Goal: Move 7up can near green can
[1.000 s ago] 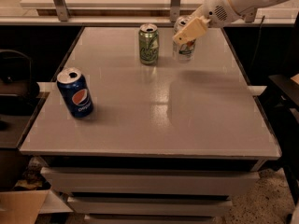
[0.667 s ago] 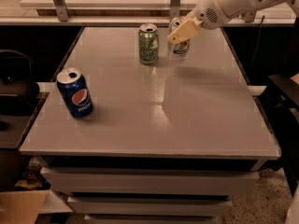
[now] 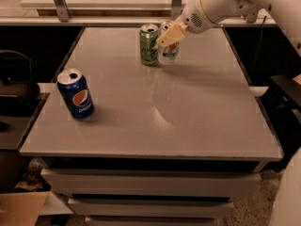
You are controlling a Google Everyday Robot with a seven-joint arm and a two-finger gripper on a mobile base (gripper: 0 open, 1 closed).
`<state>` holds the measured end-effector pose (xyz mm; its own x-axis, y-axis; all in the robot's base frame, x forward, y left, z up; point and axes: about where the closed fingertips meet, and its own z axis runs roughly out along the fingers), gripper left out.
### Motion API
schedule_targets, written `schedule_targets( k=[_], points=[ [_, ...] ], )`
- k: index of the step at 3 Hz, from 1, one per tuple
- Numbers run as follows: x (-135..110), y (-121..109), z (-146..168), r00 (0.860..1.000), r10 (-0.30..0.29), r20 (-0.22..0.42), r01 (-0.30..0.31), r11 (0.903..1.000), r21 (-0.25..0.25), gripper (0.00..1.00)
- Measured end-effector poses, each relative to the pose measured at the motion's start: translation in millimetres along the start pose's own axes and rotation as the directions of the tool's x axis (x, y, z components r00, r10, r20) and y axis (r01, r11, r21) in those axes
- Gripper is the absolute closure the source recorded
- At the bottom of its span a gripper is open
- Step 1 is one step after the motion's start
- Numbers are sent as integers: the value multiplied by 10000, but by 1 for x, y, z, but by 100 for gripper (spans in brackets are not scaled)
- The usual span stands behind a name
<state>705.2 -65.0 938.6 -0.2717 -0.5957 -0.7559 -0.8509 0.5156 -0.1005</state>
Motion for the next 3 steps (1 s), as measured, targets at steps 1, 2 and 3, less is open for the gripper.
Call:
schedule_targets(
  k=[1,2,3],
  points=[
    [0,1,11,9998,131,-160,-132,9999,-100,83],
    [1,1,17,9993,222,-290,-227,9996,-191,59],
    [2,1,21,9989,263,-385,-273,9993,-267,36]
  ],
)
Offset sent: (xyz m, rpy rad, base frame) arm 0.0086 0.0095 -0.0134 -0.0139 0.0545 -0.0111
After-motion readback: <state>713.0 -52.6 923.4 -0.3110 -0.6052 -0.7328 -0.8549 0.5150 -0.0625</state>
